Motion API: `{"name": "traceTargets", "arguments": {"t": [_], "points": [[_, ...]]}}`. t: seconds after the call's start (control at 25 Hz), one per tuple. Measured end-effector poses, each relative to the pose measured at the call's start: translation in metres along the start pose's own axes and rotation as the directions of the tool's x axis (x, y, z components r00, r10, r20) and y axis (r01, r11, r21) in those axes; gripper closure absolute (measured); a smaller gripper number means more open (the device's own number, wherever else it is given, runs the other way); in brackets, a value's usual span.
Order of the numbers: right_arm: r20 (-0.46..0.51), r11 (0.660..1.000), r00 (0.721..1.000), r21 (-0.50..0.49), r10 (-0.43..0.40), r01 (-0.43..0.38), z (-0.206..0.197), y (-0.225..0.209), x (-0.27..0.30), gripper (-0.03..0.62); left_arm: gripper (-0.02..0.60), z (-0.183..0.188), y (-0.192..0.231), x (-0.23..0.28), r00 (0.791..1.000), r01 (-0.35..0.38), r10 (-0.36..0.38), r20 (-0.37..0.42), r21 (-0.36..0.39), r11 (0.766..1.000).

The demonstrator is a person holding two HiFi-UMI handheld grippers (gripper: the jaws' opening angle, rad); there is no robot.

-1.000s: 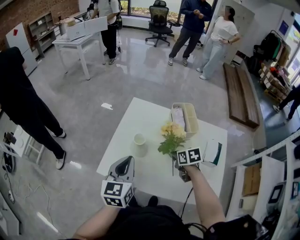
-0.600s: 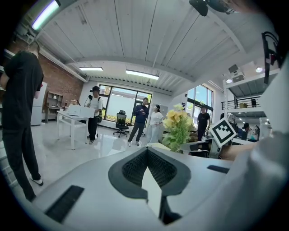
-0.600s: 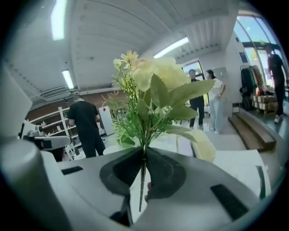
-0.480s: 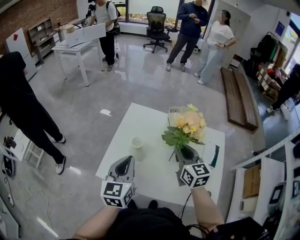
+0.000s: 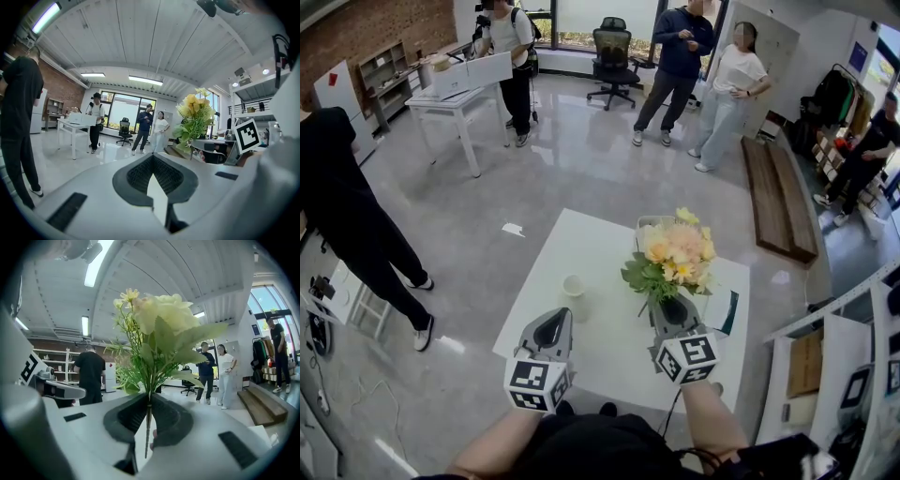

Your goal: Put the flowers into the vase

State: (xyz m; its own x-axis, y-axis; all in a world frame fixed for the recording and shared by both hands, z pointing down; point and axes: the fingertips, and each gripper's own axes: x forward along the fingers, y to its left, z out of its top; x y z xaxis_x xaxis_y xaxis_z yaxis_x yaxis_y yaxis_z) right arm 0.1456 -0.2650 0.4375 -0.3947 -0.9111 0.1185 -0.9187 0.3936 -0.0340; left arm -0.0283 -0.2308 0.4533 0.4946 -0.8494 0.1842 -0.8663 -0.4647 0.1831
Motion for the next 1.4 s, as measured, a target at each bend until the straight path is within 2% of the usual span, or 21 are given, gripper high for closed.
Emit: {"name": "traceTargets", "arguments": {"t": [0.16,0.28,0.6,0.72,0.96,1.08,1.24,1.4], "points": [[0.004,1.0,1.0,-0.003,0.02,-0.02,0.001,0.001,0.0,0.563,0.578,-0.001,-0.002,0.0,1.0,-0.016,0.016,0.002,-0.002,1.0],[0.011,0.998,0.998,-0.002,0.064,-0.064,0.005,0.004,0.001,0.563,0.578,0.001,-0.01,0.004,0.999,-0.039,0.039,0.002,-0.002,0.999],[0.013,0.981,0.981,-0.014,0.192,-0.192,0.001,0.076,0.034,0.563,0.578,-0.006,0.025,-0.025,0.994,-0.108,0.108,0.005,-0.019,0.994],[0.054,0.975,0.973,-0.033,0.223,-0.222,0.022,0.089,0.049,0.563,0.578,-0.006,0.032,-0.031,0.992,-0.128,0.129,0.009,-0.026,0.991],[0.186,0.96,0.943,-0.098,0.277,-0.262,0.092,0.109,0.079,0.563,0.578,-0.006,0.043,-0.037,0.988,-0.153,0.153,0.016,-0.031,0.988],[0.206,0.957,0.935,-0.112,0.288,-0.269,0.105,0.115,0.089,0.563,0.578,-0.008,0.047,-0.039,0.987,-0.157,0.158,0.011,-0.033,0.987],[0.173,0.955,0.941,-0.112,0.289,-0.273,0.087,0.123,0.1,0.562,0.578,-0.011,0.056,-0.043,0.986,-0.165,0.165,0.001,-0.045,0.985],[0.096,0.958,0.954,-0.086,0.283,-0.275,0.039,0.127,0.113,0.562,0.578,-0.018,0.064,-0.046,0.985,-0.175,0.174,-0.018,-0.056,0.983]]}}
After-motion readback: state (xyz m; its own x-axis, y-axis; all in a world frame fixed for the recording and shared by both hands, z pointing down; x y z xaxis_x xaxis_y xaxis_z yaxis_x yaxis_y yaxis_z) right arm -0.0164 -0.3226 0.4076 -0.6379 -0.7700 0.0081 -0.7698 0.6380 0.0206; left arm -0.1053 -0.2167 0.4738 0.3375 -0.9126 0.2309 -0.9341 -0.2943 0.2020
